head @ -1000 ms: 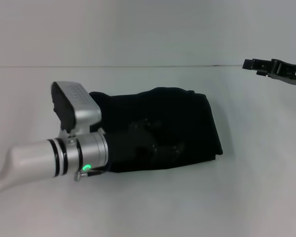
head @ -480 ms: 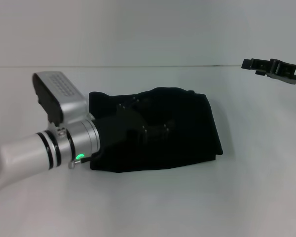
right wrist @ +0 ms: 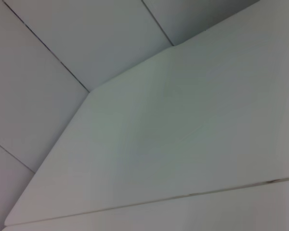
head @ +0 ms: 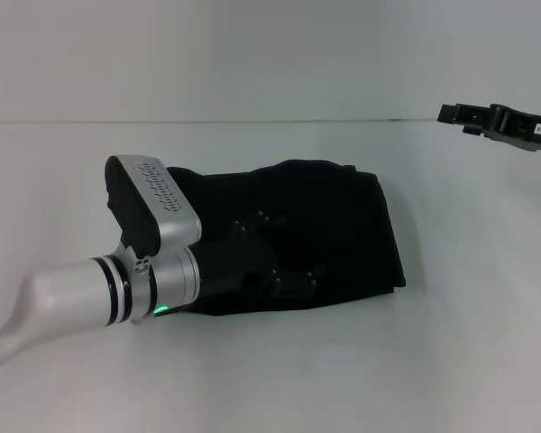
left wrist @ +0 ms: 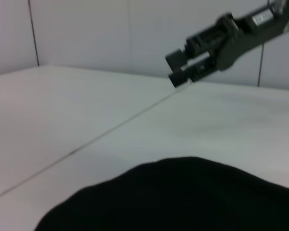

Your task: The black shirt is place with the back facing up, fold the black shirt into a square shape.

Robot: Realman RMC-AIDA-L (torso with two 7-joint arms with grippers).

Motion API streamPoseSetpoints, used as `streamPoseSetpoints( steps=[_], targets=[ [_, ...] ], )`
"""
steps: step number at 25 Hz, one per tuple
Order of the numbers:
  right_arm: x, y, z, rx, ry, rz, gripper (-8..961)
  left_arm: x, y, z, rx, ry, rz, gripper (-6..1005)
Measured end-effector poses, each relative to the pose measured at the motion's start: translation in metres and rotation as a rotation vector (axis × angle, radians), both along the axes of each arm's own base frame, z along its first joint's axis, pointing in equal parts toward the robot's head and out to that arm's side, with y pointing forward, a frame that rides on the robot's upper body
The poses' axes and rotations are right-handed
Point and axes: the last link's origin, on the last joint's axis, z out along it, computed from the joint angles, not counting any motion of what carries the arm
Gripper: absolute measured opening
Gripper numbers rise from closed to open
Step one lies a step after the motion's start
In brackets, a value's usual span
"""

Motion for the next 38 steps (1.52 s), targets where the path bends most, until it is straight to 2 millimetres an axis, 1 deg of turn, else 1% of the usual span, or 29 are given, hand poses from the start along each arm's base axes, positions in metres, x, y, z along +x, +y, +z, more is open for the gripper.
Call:
streamPoseSetpoints(
  steps=[13,17,19,21,24,29,34,38],
  targets=[
    [-0.001,0.001,0.000,0.003,0.001,0.003,641,0.002,-0.001,-0.003,-0.013,0.012,-0.014,949],
    [-0.001,0.001,0.000,-0.002,-0.006,0.007,640,0.011,-0.007,0.002,-0.047,-0.060,-0.063,949],
    [-0.002,0.000,-0.001,-0.015,-0.009,0.013,639,0.017,-0.011,0.009,-0.068,-0.123,-0.097,949],
    [-0.004,-0.002,-0.004,-0.044,-0.008,0.025,639,0.023,-0.016,0.022,-0.082,-0.201,-0.131,949],
    [-0.009,-0.009,-0.011,-0.130,-0.012,0.045,638,0.025,-0.021,0.046,-0.079,-0.304,-0.148,950],
    [-0.013,-0.020,-0.029,-0.297,-0.069,0.036,636,0.017,-0.024,0.079,-0.060,-0.369,-0.133,950],
    [-0.019,-0.028,-0.052,-0.392,-0.110,0.031,634,0.004,-0.027,0.089,-0.039,-0.361,-0.094,950],
    [-0.023,-0.033,-0.062,-0.431,-0.103,0.037,633,0.000,-0.027,0.093,-0.022,-0.365,-0.082,950]
  ],
)
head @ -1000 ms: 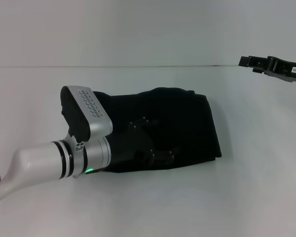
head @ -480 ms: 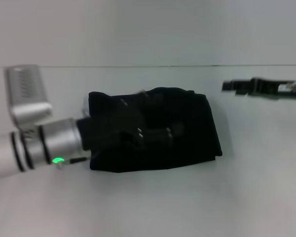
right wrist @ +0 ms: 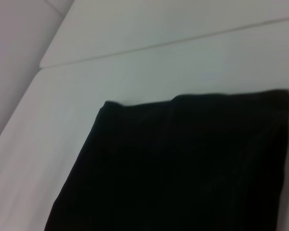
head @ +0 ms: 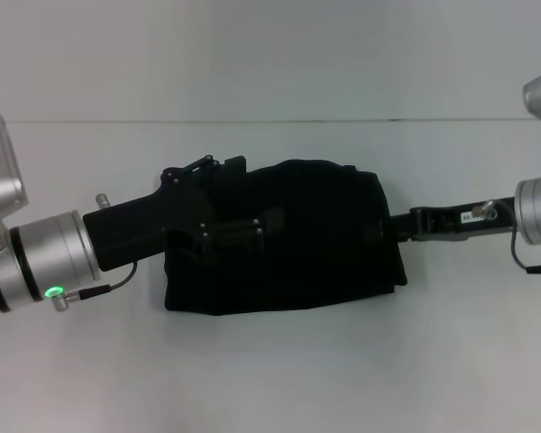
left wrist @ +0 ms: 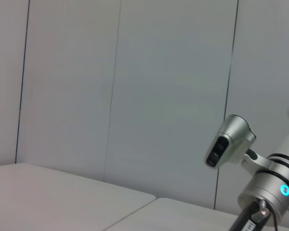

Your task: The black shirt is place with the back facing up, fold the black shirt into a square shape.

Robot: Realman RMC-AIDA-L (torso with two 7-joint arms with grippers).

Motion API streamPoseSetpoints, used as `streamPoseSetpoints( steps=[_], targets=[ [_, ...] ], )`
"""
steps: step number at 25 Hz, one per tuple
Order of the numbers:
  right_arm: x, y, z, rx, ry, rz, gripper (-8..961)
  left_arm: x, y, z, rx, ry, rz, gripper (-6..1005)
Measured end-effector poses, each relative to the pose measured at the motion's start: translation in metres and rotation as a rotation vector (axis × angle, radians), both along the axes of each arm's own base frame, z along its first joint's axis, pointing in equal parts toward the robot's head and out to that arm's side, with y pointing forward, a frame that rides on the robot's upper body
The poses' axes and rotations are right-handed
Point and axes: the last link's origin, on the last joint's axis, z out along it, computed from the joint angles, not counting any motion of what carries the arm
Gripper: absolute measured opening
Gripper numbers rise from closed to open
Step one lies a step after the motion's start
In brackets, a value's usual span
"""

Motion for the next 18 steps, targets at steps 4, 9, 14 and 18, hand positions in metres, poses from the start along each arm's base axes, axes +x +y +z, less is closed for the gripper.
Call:
streamPoseSetpoints(
  steps=[4,9,14,18],
  targets=[
    [-0.0013,-0.0051,-0.0046,-0.030,0.013,0.000,533,-0.0004,0.0003,0.0005,0.002,0.001,0.002,950],
    [0.0008,-0.0098,-0.0057,-0.048,0.025,-0.017,468,0.0001,0.0011,0.0005,0.005,0.002,0.001,950],
    [0.0033,-0.0095,-0.0027,-0.041,0.025,-0.024,419,0.0012,0.0023,-0.0001,0.005,0.004,-0.002,950],
    [0.0055,-0.0098,-0.0008,-0.035,0.021,-0.022,374,-0.0002,0.0047,-0.0005,0.014,0.011,0.012,950]
  ],
)
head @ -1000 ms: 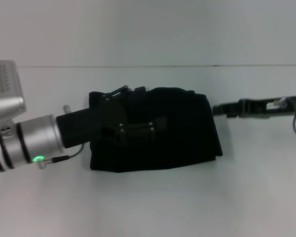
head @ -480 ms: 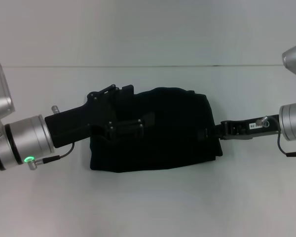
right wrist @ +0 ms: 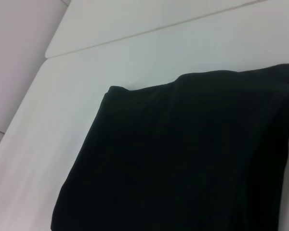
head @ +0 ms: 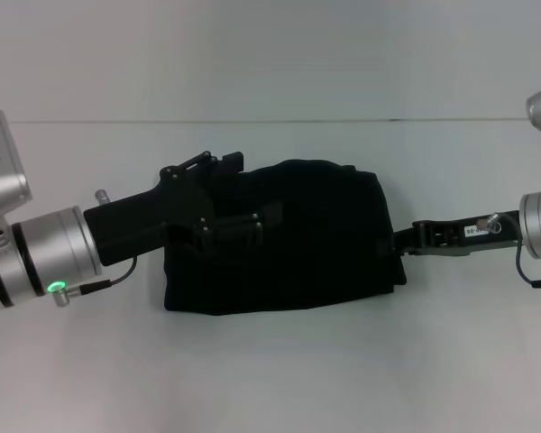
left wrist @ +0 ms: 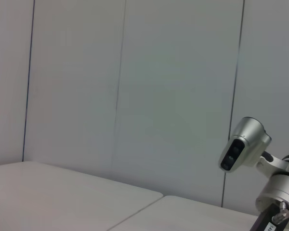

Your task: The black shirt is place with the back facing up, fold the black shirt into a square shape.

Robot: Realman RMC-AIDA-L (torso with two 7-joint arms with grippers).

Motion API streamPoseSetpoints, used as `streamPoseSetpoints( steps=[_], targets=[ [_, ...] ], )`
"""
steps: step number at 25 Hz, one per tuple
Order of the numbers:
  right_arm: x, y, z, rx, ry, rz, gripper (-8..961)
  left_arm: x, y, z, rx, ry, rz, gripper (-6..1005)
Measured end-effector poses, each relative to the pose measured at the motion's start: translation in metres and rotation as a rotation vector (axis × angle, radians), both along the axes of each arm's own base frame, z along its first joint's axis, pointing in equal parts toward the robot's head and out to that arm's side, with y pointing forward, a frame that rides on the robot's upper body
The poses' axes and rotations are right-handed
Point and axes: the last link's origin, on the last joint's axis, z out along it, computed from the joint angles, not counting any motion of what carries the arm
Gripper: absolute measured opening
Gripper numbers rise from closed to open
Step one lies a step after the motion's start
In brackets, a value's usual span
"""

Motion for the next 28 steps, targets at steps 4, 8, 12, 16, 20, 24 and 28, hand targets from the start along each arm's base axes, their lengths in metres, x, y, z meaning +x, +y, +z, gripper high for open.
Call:
streamPoseSetpoints(
  steps=[4,8,12,16,20,24,28],
  targets=[
    [0.003,-0.002,0.001,0.001,-0.006,0.012,324,-0.001,0.001,0.000,0.005,0.002,0.008,950],
    [0.004,-0.005,-0.001,-0.005,0.001,0.023,67,-0.001,0.002,-0.001,0.007,0.003,0.012,950],
    [0.008,-0.010,-0.003,-0.013,0.006,0.023,12,-0.002,0.003,-0.001,0.008,0.009,0.019,950],
    [0.011,-0.013,0.000,-0.010,0.015,0.014,21,-0.002,0.004,-0.002,0.009,0.012,0.024,950],
    [0.015,-0.014,0.002,-0.004,0.015,0.005,31,-0.003,0.007,-0.002,0.021,0.020,0.042,950],
    [0.018,-0.012,0.005,0.019,0.021,-0.010,40,-0.005,0.014,-0.002,0.035,0.033,0.091,949],
    [0.021,-0.011,0.009,0.048,0.028,-0.014,49,-0.007,0.032,-0.001,0.030,0.018,0.222,949]
  ],
)
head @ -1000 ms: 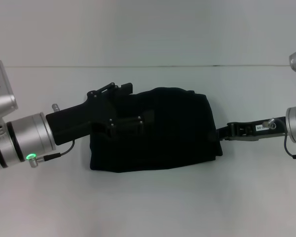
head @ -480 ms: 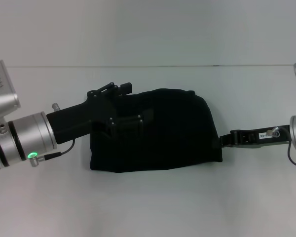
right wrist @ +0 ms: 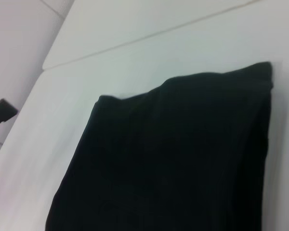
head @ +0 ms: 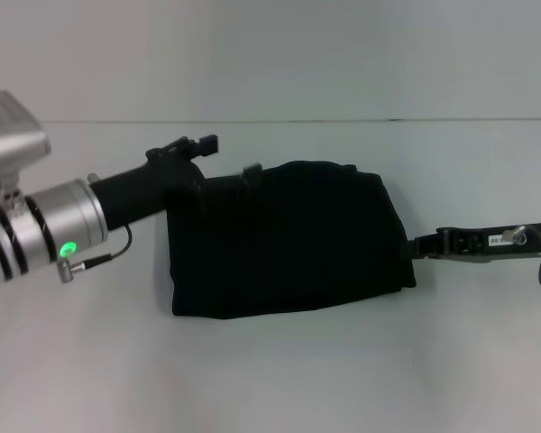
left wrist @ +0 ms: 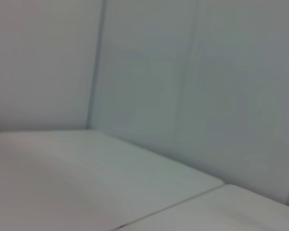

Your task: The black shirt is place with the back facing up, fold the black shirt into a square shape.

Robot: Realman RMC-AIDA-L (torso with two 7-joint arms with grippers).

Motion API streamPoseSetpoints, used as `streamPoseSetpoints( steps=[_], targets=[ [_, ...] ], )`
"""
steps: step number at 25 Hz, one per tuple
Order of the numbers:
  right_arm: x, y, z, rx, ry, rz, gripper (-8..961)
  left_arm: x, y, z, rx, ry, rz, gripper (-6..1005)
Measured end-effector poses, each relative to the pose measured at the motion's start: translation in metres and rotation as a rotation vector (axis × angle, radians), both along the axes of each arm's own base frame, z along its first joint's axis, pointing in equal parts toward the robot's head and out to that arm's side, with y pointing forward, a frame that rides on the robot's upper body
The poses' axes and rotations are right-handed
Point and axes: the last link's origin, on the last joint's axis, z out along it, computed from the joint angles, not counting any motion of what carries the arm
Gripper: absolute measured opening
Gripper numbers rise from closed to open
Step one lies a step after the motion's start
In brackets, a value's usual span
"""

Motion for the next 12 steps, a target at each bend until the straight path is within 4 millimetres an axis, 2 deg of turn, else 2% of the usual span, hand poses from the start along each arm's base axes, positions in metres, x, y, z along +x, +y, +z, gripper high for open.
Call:
streamPoseSetpoints(
  steps=[5,11,12],
  targets=[
    [0.009,0.000,0.013,0.068,0.006,0.041,61,-0.001,0.026,0.004,-0.017,-0.071,0.233,949],
    [0.024,-0.005,0.033,0.173,0.032,0.085,294,-0.010,0.047,0.002,-0.001,-0.114,0.461,949],
    [0.024,-0.005,0.039,0.194,0.040,0.091,375,-0.014,0.051,0.000,-0.005,-0.123,0.527,949]
  ],
)
